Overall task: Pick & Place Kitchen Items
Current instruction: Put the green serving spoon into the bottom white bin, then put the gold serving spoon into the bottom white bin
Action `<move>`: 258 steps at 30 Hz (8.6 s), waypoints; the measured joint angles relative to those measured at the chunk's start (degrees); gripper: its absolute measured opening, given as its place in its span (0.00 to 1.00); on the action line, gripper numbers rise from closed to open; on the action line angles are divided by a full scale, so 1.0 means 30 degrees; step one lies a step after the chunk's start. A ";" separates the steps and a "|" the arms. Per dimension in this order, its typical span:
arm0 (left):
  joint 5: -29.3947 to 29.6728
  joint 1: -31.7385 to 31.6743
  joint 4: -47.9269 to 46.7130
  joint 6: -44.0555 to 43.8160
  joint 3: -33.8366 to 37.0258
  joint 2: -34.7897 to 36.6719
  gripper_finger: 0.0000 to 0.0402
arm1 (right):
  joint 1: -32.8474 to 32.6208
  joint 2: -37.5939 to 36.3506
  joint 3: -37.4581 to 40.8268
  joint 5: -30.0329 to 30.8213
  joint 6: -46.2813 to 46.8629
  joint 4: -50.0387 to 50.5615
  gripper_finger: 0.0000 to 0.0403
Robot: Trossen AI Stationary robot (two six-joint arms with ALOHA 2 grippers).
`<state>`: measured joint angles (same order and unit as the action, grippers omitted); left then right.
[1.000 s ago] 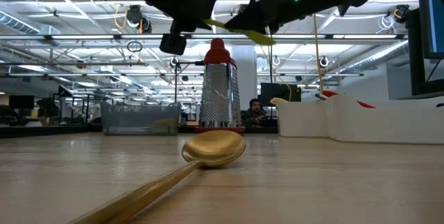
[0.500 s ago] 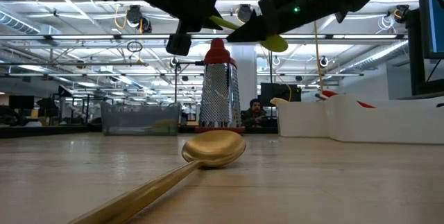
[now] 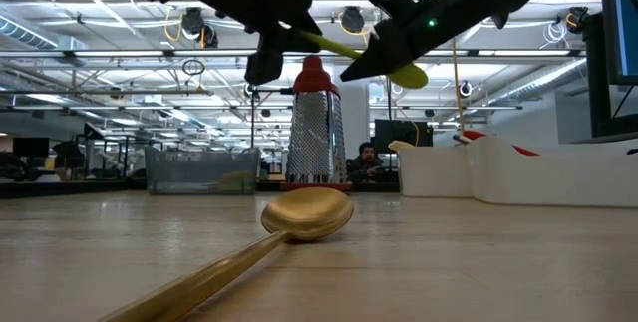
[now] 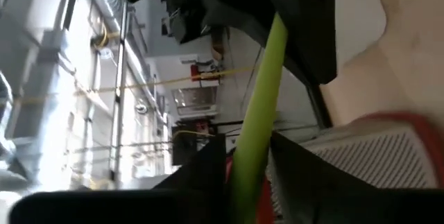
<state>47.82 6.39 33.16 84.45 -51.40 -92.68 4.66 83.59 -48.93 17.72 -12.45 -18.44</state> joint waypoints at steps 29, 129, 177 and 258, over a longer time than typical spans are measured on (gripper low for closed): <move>0.3457 0.0658 -0.4310 -1.4708 -0.0015 0.0000 0.50 | -0.4763 -0.6746 0.0910 0.6709 1.3072 1.9810 0.04; -0.9417 -0.0675 -1.7541 -2.4213 0.0007 1.1868 0.50 | -0.5593 -0.4297 0.6637 0.2490 0.6923 -0.4791 0.42; -0.9417 -0.0675 -1.7541 -2.4235 0.0007 1.1868 0.50 | -0.5593 -0.3183 0.6645 0.2498 0.6908 -0.7380 0.42; -0.5760 0.6699 -0.9684 -3.3845 0.7946 1.1919 0.50 | -0.5862 0.5698 0.0292 -0.8603 0.5059 -0.7873 0.53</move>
<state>30.55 26.48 4.11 -17.08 -27.56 -56.93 -12.93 100.68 -48.05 -8.09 2.73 -42.06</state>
